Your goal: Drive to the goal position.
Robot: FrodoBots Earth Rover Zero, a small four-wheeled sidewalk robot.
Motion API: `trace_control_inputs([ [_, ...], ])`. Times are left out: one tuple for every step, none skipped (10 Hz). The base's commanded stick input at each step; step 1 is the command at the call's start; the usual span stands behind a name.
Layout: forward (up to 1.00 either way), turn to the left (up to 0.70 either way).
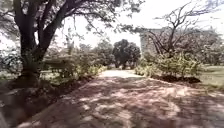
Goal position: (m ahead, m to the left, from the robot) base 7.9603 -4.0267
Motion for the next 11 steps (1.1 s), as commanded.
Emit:
trace_control_inputs([
  [0.70, 0.00],
  [0.70, 0.00],
  [0.70, 0.00],
  [0.70, 0.00],
  [0.70, 0.00],
  [0.70, 0.00],
  [0.70, 0.00],
  [0.70, 0.00],
  [0.70, 0.00],
  [0.70, 0.00],
  [0.70, 0.00],
])
